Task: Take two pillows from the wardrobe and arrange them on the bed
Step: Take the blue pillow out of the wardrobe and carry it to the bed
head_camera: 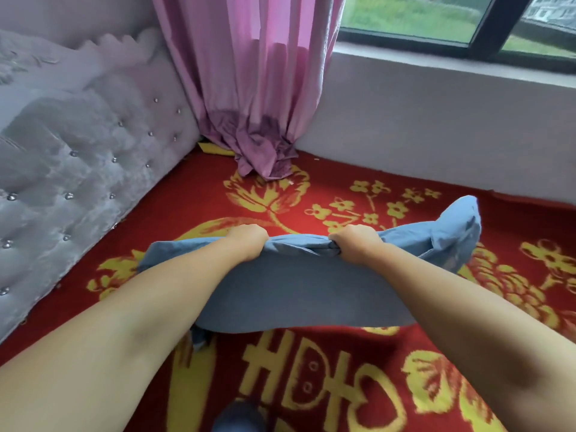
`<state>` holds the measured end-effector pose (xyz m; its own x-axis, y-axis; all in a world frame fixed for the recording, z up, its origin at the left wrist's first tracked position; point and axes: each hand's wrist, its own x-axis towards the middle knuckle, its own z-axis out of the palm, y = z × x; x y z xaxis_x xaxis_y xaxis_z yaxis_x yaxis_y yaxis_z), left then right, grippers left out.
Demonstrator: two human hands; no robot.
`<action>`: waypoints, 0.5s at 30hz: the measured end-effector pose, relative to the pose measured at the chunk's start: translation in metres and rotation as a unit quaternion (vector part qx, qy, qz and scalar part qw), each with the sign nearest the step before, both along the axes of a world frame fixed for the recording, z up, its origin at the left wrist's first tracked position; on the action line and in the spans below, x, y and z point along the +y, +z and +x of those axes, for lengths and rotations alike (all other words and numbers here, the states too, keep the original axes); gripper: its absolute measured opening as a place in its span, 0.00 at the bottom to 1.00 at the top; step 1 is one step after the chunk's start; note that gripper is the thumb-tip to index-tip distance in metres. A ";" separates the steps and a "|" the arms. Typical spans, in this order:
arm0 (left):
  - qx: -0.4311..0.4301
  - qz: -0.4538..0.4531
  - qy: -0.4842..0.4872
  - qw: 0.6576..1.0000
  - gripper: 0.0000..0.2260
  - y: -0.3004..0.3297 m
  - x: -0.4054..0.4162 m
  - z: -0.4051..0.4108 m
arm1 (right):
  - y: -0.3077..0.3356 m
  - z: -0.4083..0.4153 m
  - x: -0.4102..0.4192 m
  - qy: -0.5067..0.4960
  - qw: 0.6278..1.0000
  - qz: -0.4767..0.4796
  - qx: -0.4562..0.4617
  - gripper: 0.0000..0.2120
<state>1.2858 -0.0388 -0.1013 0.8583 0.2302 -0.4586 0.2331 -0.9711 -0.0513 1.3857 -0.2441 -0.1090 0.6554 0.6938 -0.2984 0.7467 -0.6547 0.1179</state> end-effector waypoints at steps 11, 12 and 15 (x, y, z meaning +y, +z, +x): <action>-0.012 -0.015 -0.085 0.996 0.15 0.002 0.110 0.061 | 0.011 0.028 0.088 -0.073 0.997 0.001 0.003 0.11; -0.020 -0.010 -0.089 0.996 0.15 -0.001 0.115 0.064 | 0.009 0.030 0.091 -0.070 0.998 0.006 -0.001 0.10; -0.027 0.003 -0.115 0.993 0.16 -0.015 0.114 0.061 | -0.004 0.031 0.093 -0.066 0.998 -0.013 0.014 0.06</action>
